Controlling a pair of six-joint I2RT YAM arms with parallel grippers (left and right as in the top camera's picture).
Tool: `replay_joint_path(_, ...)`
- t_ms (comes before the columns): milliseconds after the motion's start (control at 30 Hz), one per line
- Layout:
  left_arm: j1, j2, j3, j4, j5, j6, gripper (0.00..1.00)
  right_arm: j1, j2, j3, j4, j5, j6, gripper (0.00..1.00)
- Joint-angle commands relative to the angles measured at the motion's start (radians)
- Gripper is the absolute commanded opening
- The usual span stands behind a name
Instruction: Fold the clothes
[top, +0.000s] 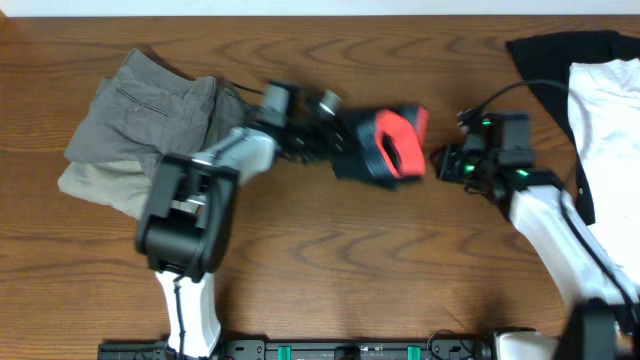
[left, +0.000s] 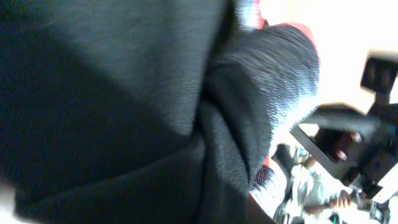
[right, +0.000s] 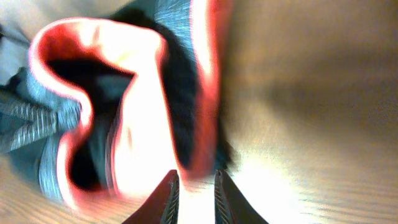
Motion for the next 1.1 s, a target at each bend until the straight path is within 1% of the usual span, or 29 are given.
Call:
replay_joint_path(0, 0.133, -0.109, 0.083, 0.015, 0.1, 0.024, 0.06, -0.011, -0.123, -0.001, 0.001, 0.032, 0.01, 0.19)
replay_joint_path(133, 0.296, -0.159, 0.155, 0.021, 0.102, 0.024, 0.06, -0.011, -0.187, -0.001, 0.001, 0.048, 0.01, 0.21)
replay_joint_path(300, 0.516, -0.174, 0.221, 0.039, 0.097, 0.024, 0.06, -0.011, -0.183, -0.001, -0.012, 0.047, 0.032, 0.21)
replay_joint_path(367, 0.597, -0.172, 0.22, 0.003, 0.082, 0.026, 0.06, -0.01, -0.183, -0.001, -0.014, 0.047, 0.032, 0.2)
replay_joint_path(433, 0.669, -0.167, 0.22, -0.103, 0.039, 0.067, 0.06, -0.01, -0.183, -0.001, -0.013, 0.048, 0.033, 0.2)
replay_joint_path(500, 0.735, -0.164, 0.22, -0.275, -0.06, 0.18, 0.06, -0.01, -0.183, -0.001, -0.013, 0.048, 0.032, 0.2)
replay_joint_path(567, 0.782, -0.161, 0.219, -0.449, -0.176, 0.278, 0.06, -0.01, -0.183, -0.001, -0.013, 0.048, 0.032, 0.2)
replay_joint_path(667, 0.815, -0.148, 0.209, -0.626, -0.283, 0.367, 0.07, -0.01, -0.183, -0.001, 0.0, 0.052, 0.032, 0.2)
replay_joint_path(700, 0.82, -0.145, 0.204, -0.66, -0.335, 0.366, 0.15, -0.01, -0.183, -0.001, 0.006, 0.051, 0.032, 0.2)
replay_joint_path(733, 0.824, -0.143, 0.2, -0.686, -0.396, 0.366, 0.27, -0.01, -0.183, -0.001, 0.012, 0.052, 0.032, 0.2)
replay_joint_path(800, 0.833, -0.142, 0.199, -0.731, -0.534, 0.358, 0.61, -0.01, -0.183, -0.001, 0.02, 0.051, 0.032, 0.2)
replay_joint_path(833, 0.837, -0.144, 0.199, -0.744, -0.581, 0.354, 0.67, -0.01, -0.184, -0.001, 0.02, 0.051, 0.033, 0.2)
replay_joint_path(867, 0.841, -0.147, 0.199, -0.753, -0.597, 0.354, 0.72, -0.01, -0.184, -0.001, 0.019, 0.051, 0.033, 0.2)
replay_joint_path(900, 0.846, -0.153, 0.201, -0.764, -0.597, 0.353, 0.74, -0.01, -0.184, -0.001, 0.017, 0.051, 0.033, 0.2)
replay_joint_path(967, 0.855, -0.177, 0.209, -0.782, -0.571, 0.343, 0.84, -0.01, -0.184, -0.001, 0.017, 0.047, 0.032, 0.2)
replay_joint_path(1000, 0.858, -0.193, 0.217, -0.792, -0.558, 0.343, 0.87, -0.01, -0.184, -0.001, 0.019, 0.046, 0.032, 0.21)
replay_joint_path(1067, 0.863, -0.243, 0.241, -0.818, -0.554, 0.346, 0.98, -0.01, -0.185, -0.001, 0.029, 0.039, 0.032, 0.26)
